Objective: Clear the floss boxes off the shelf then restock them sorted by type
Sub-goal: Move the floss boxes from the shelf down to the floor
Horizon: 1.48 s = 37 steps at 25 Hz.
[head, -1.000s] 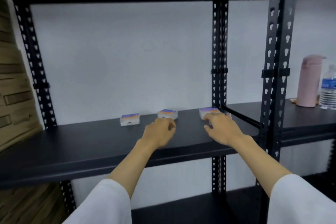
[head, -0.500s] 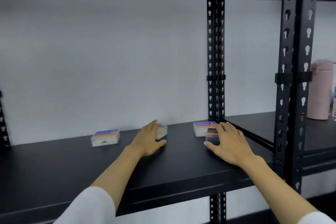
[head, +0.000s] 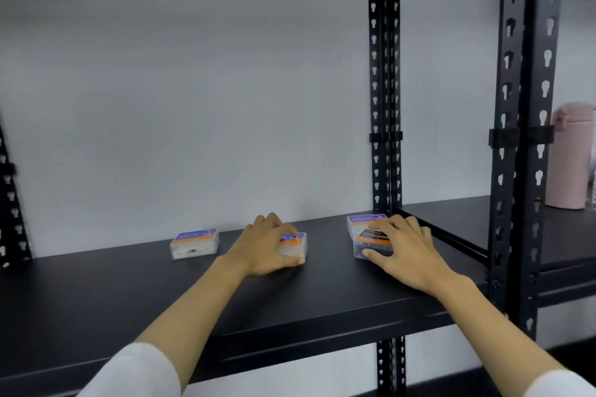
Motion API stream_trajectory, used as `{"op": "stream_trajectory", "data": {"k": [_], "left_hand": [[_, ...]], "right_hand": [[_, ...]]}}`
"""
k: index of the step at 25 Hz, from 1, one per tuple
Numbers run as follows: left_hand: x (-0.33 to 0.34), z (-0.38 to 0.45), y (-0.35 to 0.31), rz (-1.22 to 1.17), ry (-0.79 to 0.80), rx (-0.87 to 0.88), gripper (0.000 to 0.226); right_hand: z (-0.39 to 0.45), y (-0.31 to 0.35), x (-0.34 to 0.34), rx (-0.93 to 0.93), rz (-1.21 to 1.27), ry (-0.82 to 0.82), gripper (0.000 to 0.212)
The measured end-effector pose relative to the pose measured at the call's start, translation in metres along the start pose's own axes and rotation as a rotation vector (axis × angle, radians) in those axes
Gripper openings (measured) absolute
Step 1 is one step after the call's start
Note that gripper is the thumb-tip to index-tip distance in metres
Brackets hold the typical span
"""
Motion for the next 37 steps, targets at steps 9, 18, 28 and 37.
{"op": "stream_trajectory", "data": {"k": [9,18,28,37], "left_hand": [[0.011,-0.021,0.002,-0.28,0.038,-0.044,0.048],[0.002,-0.122,-0.043,-0.378,-0.064,-0.149,0.049],[0.047,-0.279,-0.06,-0.395,-0.248,-0.216,0.056],[0.237,-0.32,0.001,-0.465,0.077,-0.462,0.058]], "right_hand": [[-0.007,0.004,-0.002,-0.048,0.171,0.157,0.049],[-0.076,0.058,-0.05,-0.15,0.421,0.123,0.051],[-0.192,0.109,-0.043,-0.195,0.415,0.165,0.056],[-0.294,0.097,0.155,-0.056,0.309,0.593,0.066]]}}
Point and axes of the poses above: each hand's wrist, its own z-axis towards the middle knuckle, its own x-axis out of the palm, y = z × x, the point moved 2 cm from there along z, towards the middle knuckle, and after that the axes turned 13 degrees about -z, right-handed, at the moved point
